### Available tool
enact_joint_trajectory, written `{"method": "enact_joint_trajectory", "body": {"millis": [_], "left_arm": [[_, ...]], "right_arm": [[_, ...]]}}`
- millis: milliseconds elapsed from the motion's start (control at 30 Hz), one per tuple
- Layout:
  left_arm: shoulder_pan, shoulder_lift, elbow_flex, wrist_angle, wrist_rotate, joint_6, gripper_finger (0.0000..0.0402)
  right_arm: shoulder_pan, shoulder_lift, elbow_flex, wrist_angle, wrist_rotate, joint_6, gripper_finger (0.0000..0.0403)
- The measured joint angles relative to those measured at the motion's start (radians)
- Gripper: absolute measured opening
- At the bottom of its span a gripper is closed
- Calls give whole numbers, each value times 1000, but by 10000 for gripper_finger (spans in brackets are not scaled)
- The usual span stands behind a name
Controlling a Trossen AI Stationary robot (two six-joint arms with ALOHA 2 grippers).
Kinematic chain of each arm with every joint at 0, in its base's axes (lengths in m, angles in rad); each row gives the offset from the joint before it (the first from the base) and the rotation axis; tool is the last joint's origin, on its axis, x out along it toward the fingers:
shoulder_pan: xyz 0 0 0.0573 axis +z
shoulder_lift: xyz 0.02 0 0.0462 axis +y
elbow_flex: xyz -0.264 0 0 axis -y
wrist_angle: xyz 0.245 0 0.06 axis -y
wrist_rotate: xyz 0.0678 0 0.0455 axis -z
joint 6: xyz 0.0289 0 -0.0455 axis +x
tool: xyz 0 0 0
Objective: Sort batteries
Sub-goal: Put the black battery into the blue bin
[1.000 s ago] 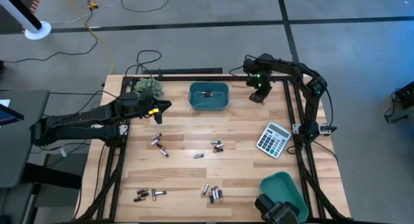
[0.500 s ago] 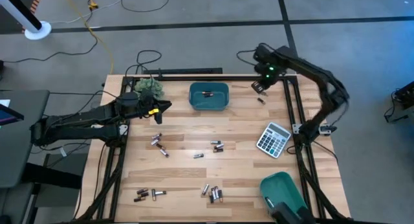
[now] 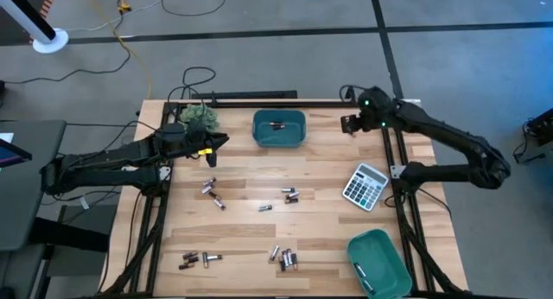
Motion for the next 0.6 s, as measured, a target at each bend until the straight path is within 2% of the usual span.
{"method": "enact_joint_trajectory", "body": {"millis": [167, 267, 600], "left_arm": [[0, 0, 0, 0, -1, 41, 61], [0, 0, 0, 0, -2, 45, 61], [0, 0, 0, -10, -1, 64, 62]], "right_arm": [[7, 77, -16, 8, 27, 21, 224], [-2, 154, -17, 43, 32, 33, 246], [-65, 375, 33, -19, 33, 51, 235]]}}
